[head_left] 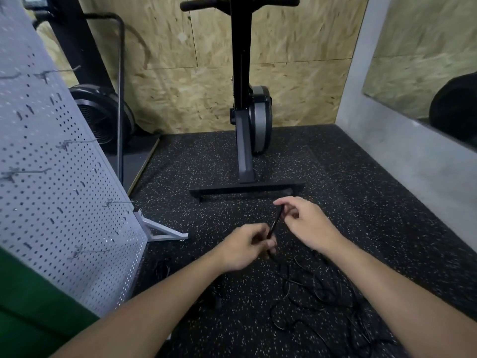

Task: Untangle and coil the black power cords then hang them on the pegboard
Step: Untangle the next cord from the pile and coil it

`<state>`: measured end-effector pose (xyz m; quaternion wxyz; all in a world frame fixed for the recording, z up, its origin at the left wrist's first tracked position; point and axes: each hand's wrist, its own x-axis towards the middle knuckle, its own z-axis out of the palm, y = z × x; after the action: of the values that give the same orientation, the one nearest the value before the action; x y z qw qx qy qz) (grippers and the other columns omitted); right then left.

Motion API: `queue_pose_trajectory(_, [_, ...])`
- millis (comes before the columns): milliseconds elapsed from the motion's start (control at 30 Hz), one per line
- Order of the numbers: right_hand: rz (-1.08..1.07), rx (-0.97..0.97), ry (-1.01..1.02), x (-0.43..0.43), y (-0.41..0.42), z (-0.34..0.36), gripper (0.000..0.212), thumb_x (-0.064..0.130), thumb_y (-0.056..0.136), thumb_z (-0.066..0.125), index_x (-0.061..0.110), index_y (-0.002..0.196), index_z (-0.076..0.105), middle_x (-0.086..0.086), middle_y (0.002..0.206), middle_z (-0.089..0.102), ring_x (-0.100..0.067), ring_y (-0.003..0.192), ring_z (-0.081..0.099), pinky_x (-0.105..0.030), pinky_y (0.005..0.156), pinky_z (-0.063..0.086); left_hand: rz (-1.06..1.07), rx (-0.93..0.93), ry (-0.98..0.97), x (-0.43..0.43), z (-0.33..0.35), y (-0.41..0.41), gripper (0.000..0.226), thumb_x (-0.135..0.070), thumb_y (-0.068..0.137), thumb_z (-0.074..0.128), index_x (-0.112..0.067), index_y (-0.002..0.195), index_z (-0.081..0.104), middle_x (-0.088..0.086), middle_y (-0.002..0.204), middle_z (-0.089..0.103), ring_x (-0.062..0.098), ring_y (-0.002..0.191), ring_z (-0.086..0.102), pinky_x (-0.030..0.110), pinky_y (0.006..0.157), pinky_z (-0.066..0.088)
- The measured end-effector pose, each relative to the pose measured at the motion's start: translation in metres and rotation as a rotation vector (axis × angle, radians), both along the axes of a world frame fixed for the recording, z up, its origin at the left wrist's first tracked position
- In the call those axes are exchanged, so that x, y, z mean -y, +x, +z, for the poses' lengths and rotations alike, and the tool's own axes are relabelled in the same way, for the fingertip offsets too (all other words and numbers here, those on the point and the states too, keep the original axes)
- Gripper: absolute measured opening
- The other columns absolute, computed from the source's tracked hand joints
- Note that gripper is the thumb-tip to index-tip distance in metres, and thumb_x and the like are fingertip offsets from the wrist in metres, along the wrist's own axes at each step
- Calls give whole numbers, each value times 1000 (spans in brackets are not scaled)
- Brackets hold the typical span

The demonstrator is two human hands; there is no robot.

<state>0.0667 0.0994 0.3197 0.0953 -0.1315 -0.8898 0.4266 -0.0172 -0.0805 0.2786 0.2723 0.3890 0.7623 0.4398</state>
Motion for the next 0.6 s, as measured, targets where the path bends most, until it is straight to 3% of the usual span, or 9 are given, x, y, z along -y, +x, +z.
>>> queue_pose_trajectory(100, [-39, 39, 155, -12, 6, -8, 15, 26, 99, 70, 28, 113, 70, 6, 97, 59, -6, 86, 57, -12, 72, 39, 159, -43, 97, 5, 8, -5, 12, -21, 105, 63, -25, 96, 69, -5, 90, 78, 7, 88, 71, 37, 85, 60])
queue_pose_trajectory(167, [-49, 41, 168, -15, 10, -15, 9, 32, 99, 70, 25, 103, 74, 6, 97, 57, -9, 86, 57, -20, 75, 40, 256, 3, 166, 9, 13, -6, 13, -22, 106, 61, -24, 101, 73, -3, 88, 76, 9, 86, 71, 34, 70, 63])
queue_pose_trajectory(233, [-29, 71, 97, -14, 13, -18, 10, 37, 101, 66, 29, 98, 72, 8, 99, 61, -9, 88, 61, -28, 80, 44, 317, 34, 206, 11, 18, -6, 16, -21, 106, 60, -25, 102, 75, -1, 88, 75, 10, 83, 70, 32, 65, 62])
queue_pose_trajectory(367, [13, 52, -123, 3, 22, -19, 19, 33, 108, 53, 25, 95, 64, 9, 87, 76, -8, 84, 73, -41, 92, 55, 365, 73, 244, 11, 20, -3, 19, -22, 107, 58, -27, 98, 74, 1, 87, 73, 12, 79, 68, 33, 71, 63])
queue_pose_trajectory(467, [-19, -44, -193, 9, 23, -23, 21, 33, 109, 49, 35, 102, 69, 8, 73, 62, -13, 69, 65, -48, 82, 57, 384, 140, 267, 12, 17, -4, 17, -14, 106, 59, -22, 104, 74, 4, 92, 73, 15, 85, 70, 37, 79, 64])
queue_pose_trajectory(567, [-20, -46, -208, 6, 22, -27, 28, 32, 111, 46, 50, 114, 68, 20, 74, 58, -4, 70, 56, -45, 75, 54, 379, 183, 271, 13, 16, -3, 18, -5, 103, 62, -19, 108, 74, 8, 97, 74, 19, 90, 73, 38, 82, 64])
queue_pose_trajectory(600, [-5, -36, -214, 6, 23, -28, 31, 30, 111, 46, 53, 118, 66, 26, 78, 61, 2, 73, 57, -37, 75, 52, 380, 197, 271, 14, 15, -1, 18, -5, 103, 63, -18, 107, 74, 11, 98, 74, 21, 90, 74, 38, 82, 64])
